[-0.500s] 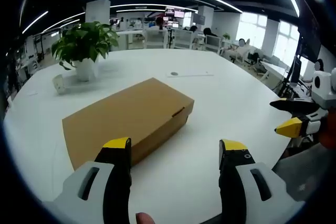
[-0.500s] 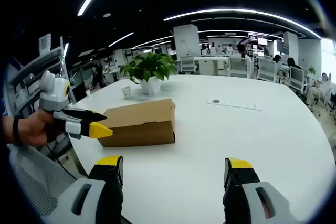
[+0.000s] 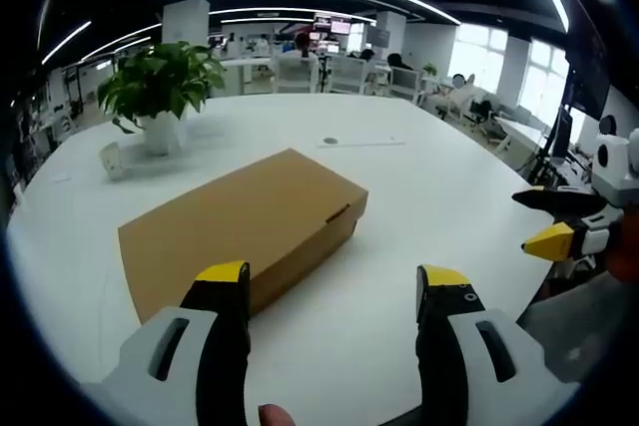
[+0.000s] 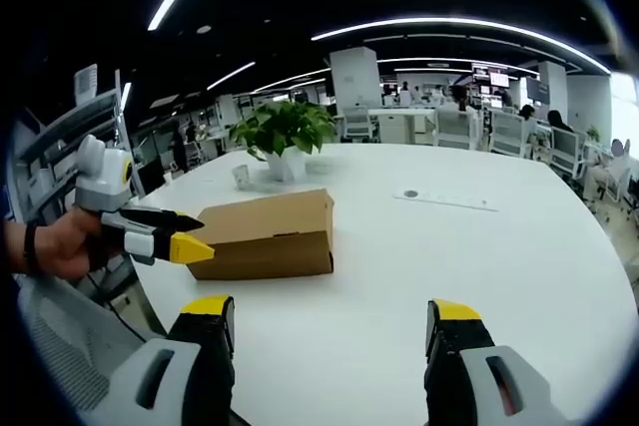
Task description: Operate the shoe box by opening the lid, removing the specified soft item, and placing it in the target area until the item is outside and the box remains undamaged.
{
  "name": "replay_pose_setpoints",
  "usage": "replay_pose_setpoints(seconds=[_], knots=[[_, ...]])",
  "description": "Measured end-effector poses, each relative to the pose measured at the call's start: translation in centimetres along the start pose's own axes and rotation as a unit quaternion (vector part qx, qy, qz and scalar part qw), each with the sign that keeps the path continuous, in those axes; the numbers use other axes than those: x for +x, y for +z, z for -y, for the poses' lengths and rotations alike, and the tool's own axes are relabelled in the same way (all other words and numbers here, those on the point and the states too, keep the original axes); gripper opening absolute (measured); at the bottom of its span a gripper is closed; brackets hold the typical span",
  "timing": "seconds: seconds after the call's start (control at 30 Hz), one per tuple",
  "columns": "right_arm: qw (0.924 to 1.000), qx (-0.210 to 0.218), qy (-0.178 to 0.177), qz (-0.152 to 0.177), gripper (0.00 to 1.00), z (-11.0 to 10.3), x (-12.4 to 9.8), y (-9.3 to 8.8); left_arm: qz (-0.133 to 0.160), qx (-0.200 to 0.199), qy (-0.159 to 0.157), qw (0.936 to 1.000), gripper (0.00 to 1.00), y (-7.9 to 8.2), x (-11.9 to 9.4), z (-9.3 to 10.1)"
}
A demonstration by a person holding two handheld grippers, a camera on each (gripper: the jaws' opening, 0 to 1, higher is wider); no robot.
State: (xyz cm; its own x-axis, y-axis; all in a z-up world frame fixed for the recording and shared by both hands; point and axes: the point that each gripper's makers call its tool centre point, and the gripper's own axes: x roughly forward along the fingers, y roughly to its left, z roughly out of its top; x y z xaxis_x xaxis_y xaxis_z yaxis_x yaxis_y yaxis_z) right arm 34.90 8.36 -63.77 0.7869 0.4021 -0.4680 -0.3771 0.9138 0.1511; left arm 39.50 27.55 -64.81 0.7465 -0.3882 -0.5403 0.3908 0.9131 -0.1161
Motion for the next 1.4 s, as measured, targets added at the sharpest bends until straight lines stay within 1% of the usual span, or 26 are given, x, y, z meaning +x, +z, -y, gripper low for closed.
replay_pose_setpoints(seconds=[0.53,1.4], knots=[[1.0,-0.004,0.003,0.0,0.78,-0.4,-0.1,0.0,0.002,0.004,-0.001,1.0,0.65,0.1,-0.1,0.1],[0.9997,-0.018,0.012,-0.01,0.77,-1.0,0.1,-0.4,0.007,0.0,0.0,1.0,0.65,0.3,-0.4,-0.1]])
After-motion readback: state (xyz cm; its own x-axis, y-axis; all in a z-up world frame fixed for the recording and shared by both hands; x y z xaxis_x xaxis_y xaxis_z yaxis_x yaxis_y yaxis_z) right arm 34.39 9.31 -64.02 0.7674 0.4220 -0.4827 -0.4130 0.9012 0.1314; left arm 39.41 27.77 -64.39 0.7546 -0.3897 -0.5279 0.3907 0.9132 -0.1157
